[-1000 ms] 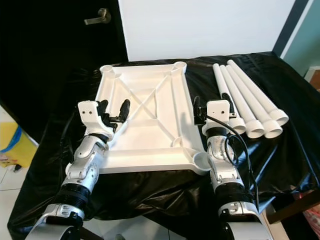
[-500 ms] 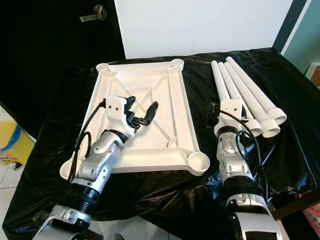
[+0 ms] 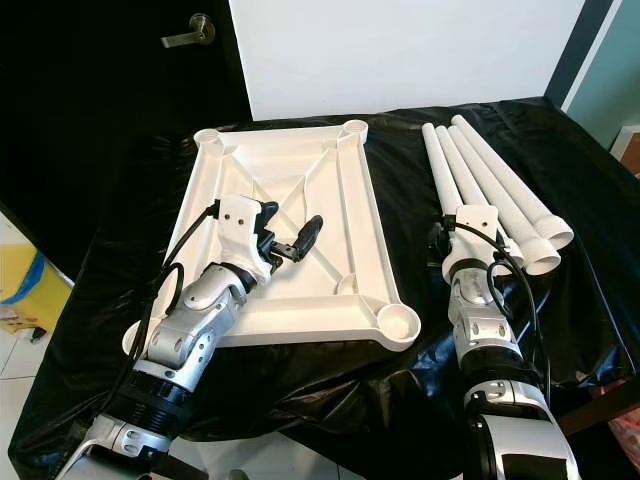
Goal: Building children table
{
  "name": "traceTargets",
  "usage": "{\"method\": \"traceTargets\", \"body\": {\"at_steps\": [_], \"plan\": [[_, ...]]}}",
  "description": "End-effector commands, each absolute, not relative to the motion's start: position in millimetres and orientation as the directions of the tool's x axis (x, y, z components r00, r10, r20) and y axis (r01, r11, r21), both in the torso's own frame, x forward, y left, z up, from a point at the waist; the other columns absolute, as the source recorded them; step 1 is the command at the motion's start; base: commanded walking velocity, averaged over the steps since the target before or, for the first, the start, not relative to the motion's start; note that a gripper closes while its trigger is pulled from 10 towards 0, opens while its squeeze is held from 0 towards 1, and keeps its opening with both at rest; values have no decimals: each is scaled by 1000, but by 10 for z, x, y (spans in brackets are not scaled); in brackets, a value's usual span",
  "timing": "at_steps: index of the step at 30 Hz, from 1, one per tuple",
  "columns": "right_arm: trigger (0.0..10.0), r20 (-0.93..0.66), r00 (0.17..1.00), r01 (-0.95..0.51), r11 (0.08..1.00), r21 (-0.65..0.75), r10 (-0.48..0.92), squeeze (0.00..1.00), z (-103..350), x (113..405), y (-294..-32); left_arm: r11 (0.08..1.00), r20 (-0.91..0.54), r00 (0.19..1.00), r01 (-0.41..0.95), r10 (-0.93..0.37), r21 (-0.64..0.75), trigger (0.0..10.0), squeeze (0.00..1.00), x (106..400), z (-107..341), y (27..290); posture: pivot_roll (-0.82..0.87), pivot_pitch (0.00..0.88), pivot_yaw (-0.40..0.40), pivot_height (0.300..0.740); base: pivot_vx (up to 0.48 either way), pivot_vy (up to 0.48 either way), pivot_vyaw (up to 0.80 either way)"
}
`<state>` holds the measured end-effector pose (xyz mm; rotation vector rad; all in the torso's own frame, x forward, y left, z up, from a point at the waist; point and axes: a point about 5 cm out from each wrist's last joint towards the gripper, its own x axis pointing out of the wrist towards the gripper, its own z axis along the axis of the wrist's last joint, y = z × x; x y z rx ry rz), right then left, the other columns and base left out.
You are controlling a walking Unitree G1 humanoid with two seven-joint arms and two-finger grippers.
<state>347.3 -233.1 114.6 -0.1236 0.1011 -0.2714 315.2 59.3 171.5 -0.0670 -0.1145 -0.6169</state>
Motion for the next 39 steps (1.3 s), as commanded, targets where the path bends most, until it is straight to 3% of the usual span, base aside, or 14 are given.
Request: {"method": "traceTargets", "body": {"at_steps": [1,14,23,24,26,27,28,29,39], "plan": [[10000,-106,956,261,957,-123,-275,0,1135,3488,-2345,678,105,672,735,-733,23,10000,0,3089,1709,513,-145,0,68,740,0,0,0],[10000,-224,945,231,972,-49,-236,0,1039,3519,-2439,698,75,695,716,-715,22,10000,0,3055,1731,546,-136,0,89,740,0,0,0],[10000,-230,958,164,985,-43,-170,0,1079,3611,-2345,703,64,701,711,-710,15,10000,0,2983,1736,564,-113,0,94,740,0,0,0],[7686,-231,961,143,989,-41,-149,0,1080,3624,-2312,703,58,702,711,-710,14,10000,0,2975,1728,565,-111,0,93,740,0,0,0],[7686,-231,961,143,989,-41,-149,0,1080,3624,-2312,703,58,702,711,-710,14,10000,0,2975,1728,565,-111,0,93,740,0,0,0],[3451,-240,962,123,992,-38,-129,0,1072,3633,-2283,704,53,702,710,-710,13,10000,0,2973,1720,563,-110,0,93,740,0,0,0],[3451,-240,962,123,992,-38,-129,0,1072,3633,-2283,704,53,702,710,-710,13,10000,0,2973,1720,563,-110,0,93,740,0,0,0],[39,-250,961,110,993,-34,-115,0,1058,3637,-2264,705,49,704,709,-708,14,10000,0,2973,1716,560,-111,0,91,740,0,0,0],[0,-296,953,70,997,12,-64,0,977,3620,-2232,702,52,700,712,-712,20,10000,0,3001,1739,540,-129,0,88,740,0,0,0]]}}
